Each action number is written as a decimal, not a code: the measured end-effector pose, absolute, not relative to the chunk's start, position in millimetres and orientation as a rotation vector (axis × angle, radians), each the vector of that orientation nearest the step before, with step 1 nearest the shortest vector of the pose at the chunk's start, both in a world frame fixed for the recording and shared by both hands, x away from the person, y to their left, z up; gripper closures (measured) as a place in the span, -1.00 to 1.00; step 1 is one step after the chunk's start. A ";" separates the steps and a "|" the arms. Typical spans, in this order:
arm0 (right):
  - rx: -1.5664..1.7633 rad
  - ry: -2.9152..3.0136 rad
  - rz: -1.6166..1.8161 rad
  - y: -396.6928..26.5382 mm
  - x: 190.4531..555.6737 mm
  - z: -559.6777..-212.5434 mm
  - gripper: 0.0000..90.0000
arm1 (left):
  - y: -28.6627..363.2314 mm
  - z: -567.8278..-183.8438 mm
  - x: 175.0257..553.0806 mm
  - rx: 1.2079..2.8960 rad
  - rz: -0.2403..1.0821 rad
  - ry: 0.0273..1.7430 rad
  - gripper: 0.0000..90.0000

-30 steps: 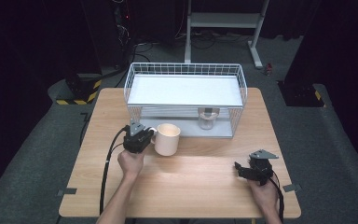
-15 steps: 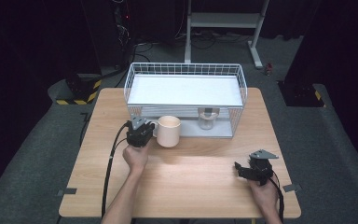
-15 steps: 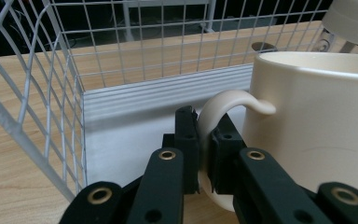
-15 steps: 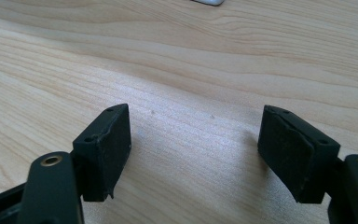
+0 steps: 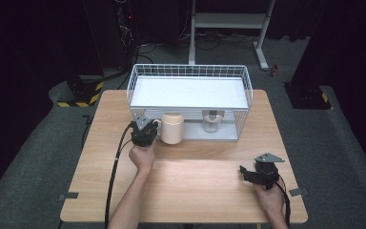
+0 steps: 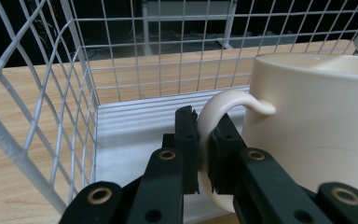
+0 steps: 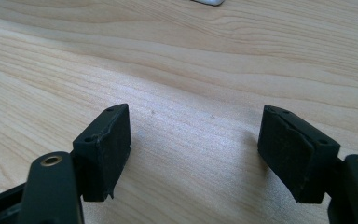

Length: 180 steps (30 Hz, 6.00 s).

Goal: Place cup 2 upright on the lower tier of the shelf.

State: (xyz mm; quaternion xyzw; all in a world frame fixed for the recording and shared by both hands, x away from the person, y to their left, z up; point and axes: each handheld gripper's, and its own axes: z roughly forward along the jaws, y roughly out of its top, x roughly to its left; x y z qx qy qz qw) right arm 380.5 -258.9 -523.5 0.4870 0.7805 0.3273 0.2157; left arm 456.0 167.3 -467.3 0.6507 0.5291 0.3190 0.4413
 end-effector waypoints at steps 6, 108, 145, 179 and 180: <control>1.351 2.164 0.908 -258.9 380.5 -523.5 -0.43 | 164.9 -471.4 460.0 1.611 0.811 1.326 0.87; 1.354 2.165 0.911 -258.2 379.6 -523.4 -0.43 | 169.4 -495.1 469.3 1.692 0.797 1.436 0.61; 1.344 2.172 0.911 -257.9 379.5 -523.5 -0.43 | 180.0 -490.6 457.0 1.742 0.750 1.432 -0.13; 1.343 2.172 0.913 -257.3 380.3 -523.5 -0.43 | 175.7 -487.9 403.8 1.798 0.626 1.258 -0.09; 1.343 2.172 0.913 -257.3 380.3 -523.5 -0.43 | 172.2 -489.1 404.3 1.810 0.615 1.250 -0.09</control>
